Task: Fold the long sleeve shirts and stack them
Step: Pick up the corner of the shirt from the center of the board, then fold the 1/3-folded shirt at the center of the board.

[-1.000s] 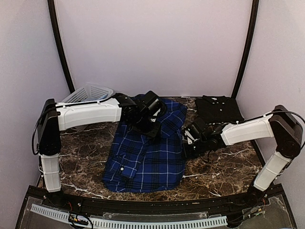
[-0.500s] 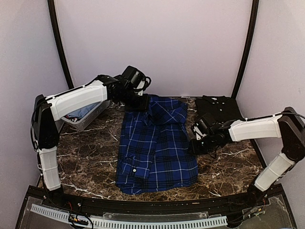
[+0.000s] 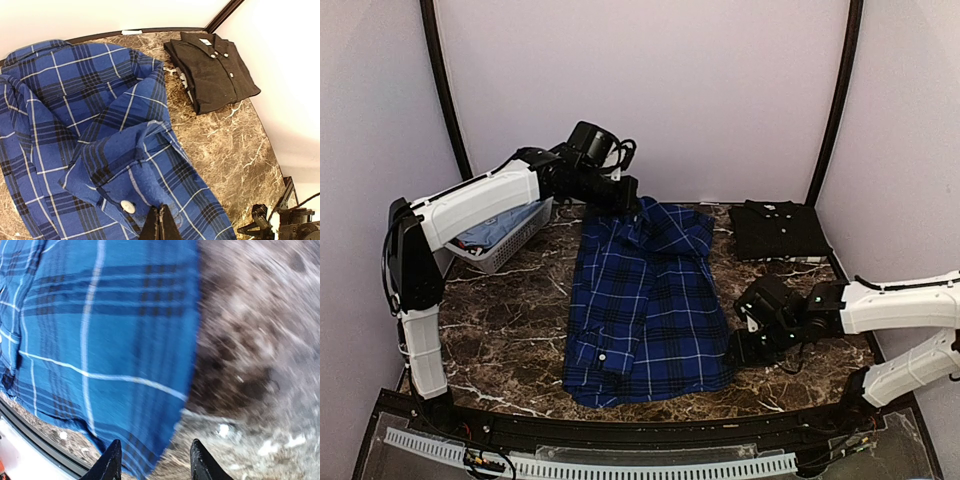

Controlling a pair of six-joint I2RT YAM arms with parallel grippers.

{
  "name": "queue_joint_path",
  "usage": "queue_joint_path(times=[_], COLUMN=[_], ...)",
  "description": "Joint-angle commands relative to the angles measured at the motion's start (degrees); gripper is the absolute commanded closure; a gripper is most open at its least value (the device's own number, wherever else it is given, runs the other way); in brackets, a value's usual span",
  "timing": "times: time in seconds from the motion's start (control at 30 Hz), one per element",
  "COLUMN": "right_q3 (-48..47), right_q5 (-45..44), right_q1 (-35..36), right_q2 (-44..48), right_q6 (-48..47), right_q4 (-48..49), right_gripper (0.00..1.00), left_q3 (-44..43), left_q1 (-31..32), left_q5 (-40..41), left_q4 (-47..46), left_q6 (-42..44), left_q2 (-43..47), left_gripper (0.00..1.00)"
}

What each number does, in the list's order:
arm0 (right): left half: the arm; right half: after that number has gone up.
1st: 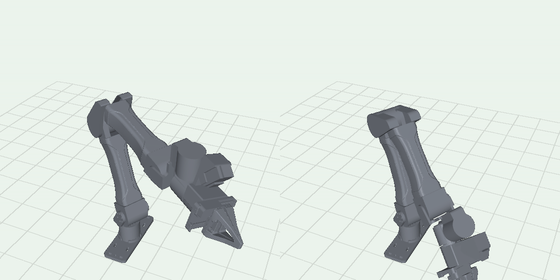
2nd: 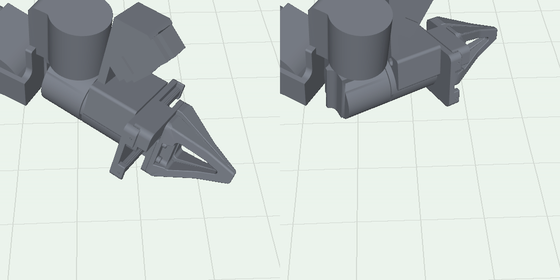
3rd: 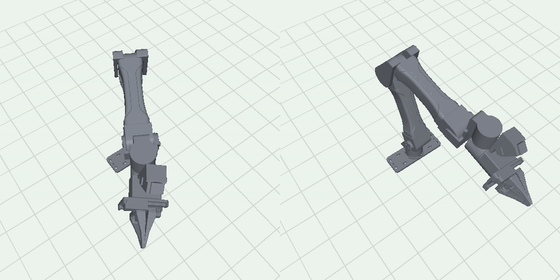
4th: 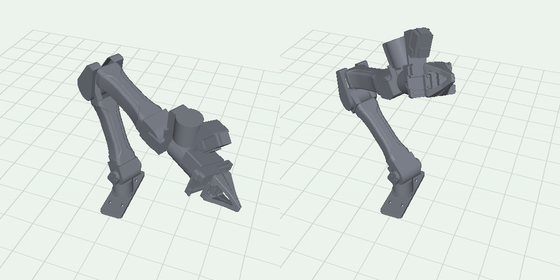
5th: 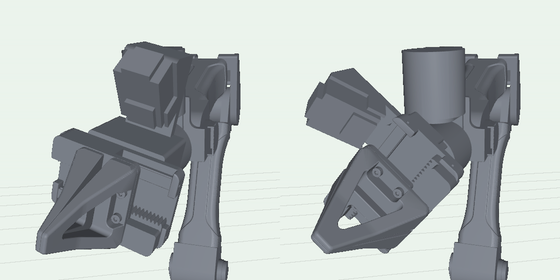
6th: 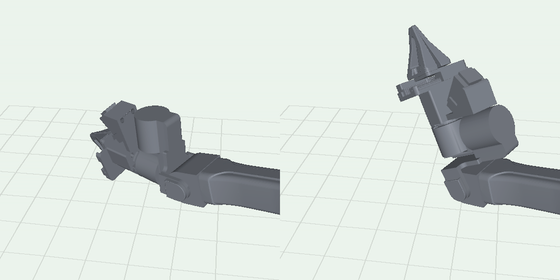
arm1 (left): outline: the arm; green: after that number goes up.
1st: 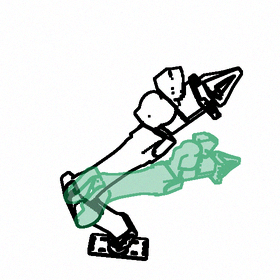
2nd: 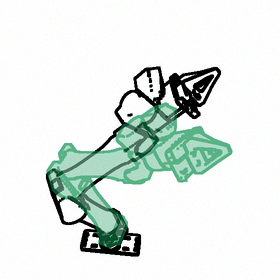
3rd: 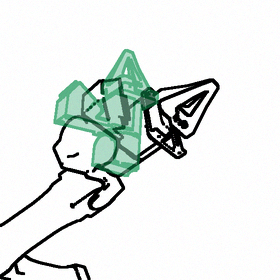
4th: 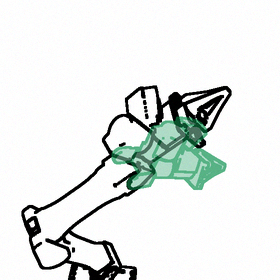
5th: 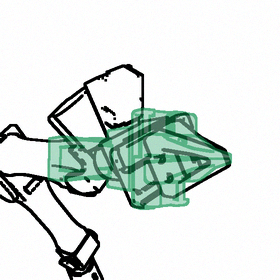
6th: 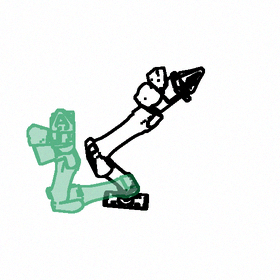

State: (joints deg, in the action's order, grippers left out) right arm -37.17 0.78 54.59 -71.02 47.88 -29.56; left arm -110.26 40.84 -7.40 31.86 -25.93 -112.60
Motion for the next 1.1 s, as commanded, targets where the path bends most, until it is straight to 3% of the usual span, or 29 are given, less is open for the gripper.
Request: queue_joint_path(times=[0.0,0.37,0.47,0.57,0.87,1.07], right_q3=[3.4,5.8,5.3,3.7,-4.7,-12.2], right_q5=[-1.9,-1.0,-1.1,-2.5,-8.0,-11.8], right_q1=[1.4,5.1,5.6,6.7,11.6,15.9], right_q2=[4.2,1.2,0.2,-1.3,-7.8,-14.2], right_q6=[7.6,10.9,11.4,11.2,7.7,4.5], right_q4=[-2.0,5.5,6.8,5.5,-1.8,-7.4], right_gripper=[0.56,0.68,0.8,1.0,1.0,1.0], left_q3=[-2.4,-5.2,-6.1,-7.1,-9.3,-1.8], left_q1=[-0.3,-0.6,-0.8,-1.3,-6.9,-12.2], left_q5=[-1.9,-1.2,-0.5,1.2,6.7,8.6], left_q4=[-2.2,-2.4,-1.9,-1.6,0.7,-0.2], left_q6=[-0.3,-0.3,-0.3,0.0,-3.0,-7.0], left_q2=[2.7,2.4,2.4,3.0,6.4,12.6], left_gripper=[1.0,1.0,1.0,1.0,1.0,1.0])
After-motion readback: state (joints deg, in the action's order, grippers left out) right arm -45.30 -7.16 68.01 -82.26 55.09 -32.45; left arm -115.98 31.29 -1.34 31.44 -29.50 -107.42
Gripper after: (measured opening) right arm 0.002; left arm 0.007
